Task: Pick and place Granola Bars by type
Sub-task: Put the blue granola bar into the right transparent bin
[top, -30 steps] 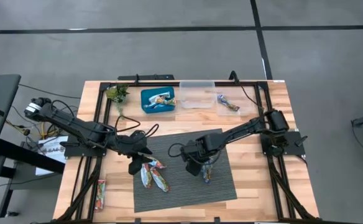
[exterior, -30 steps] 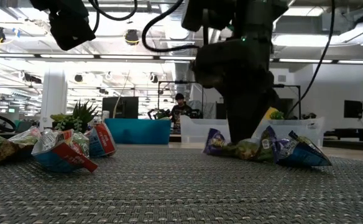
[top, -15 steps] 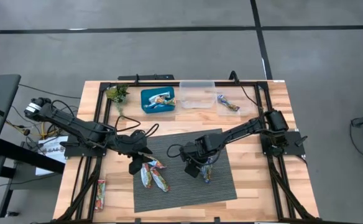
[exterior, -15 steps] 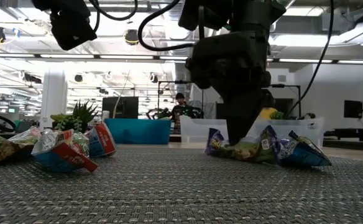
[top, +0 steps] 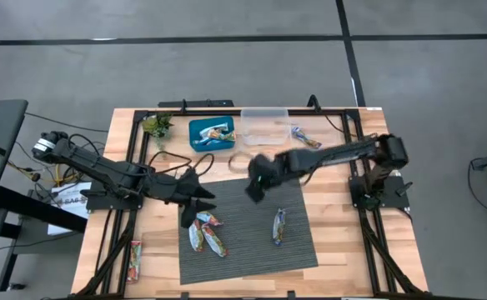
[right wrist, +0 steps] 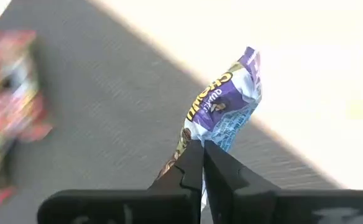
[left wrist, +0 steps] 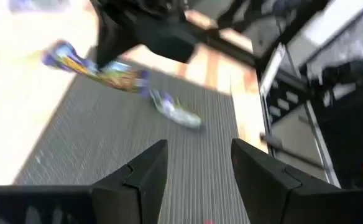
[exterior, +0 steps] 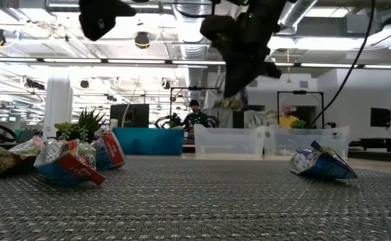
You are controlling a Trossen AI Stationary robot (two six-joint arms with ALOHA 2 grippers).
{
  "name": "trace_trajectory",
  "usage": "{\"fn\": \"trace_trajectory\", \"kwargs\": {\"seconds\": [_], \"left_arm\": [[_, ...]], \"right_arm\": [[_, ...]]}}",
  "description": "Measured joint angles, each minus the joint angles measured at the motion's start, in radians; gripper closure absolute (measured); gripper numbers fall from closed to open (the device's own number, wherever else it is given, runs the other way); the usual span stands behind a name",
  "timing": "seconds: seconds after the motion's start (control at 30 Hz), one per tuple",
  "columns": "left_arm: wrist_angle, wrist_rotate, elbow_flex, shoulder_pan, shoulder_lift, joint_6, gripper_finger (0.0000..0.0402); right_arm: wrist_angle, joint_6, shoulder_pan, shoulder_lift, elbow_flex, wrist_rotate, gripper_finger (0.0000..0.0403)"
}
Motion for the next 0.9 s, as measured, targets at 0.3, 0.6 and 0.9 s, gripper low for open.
{"fn": "trace_trajectory", "kwargs": {"seconds": [0.3,0.6,0.9], "left_arm": [[0.047,-0.03,0.0,0.141,0.0,0.004,0.0233],[0.027,0.0,0.0,0.282,0.0,0.033,0.0233],[0.007,0.034,0.0,0.415,0.0,0.026,0.0233]], "right_arm": [[-0.279,-0.103,-0.279,-0.22,-0.049,0.159,0.0403],[-0.321,-0.233,-0.54,-0.375,-0.245,0.138,0.0403],[-0.24,-0.33,-0.668,-0.363,-0.298,0.102,0.0394]]}}
